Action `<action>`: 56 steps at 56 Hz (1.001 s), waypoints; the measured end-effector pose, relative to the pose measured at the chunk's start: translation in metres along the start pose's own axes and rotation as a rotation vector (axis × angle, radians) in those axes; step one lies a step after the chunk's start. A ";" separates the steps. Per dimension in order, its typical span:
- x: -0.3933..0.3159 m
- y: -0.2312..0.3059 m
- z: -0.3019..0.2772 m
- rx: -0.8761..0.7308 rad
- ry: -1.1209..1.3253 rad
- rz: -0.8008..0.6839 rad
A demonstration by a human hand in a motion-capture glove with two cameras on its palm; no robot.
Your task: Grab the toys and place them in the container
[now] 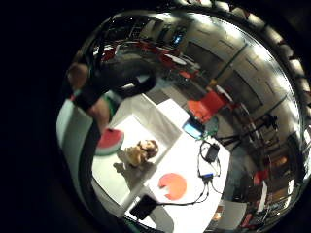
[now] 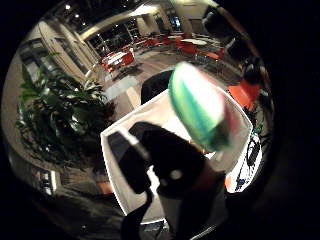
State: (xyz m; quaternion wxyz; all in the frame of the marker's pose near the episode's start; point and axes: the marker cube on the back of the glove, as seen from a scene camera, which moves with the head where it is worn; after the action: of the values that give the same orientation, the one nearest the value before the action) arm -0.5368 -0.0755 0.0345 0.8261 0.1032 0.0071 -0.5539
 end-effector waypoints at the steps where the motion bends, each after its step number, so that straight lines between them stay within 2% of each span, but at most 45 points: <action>1: 0.009 0.005 0.001 -0.007 0.032 0.010; 8: 0.080 0.059 0.020 -0.015 0.138 0.072; 12: 0.085 0.101 0.043 0.021 0.059 0.107; 16: 0.096 0.152 0.082 0.031 -0.121 0.224; 21: 0.123 0.191 0.130 -0.131 -0.285 0.354; 24: 0.133 0.208 0.161 -0.263 -0.239 0.398; 28: 0.129 0.230 0.193 -0.407 -0.146 0.378; 32: 0.128 0.238 0.205 -0.377 -0.073 0.355; 43: 0.138 0.237 0.181 -0.171 -0.083 0.388; 49: 0.144 0.216 0.119 -0.079 -0.086 0.351; 56: 0.108 0.166 0.017 0.077 -0.117 0.253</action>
State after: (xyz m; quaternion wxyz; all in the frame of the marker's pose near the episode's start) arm -0.3448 -0.1172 0.0648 0.8838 0.1022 -0.0756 -0.4502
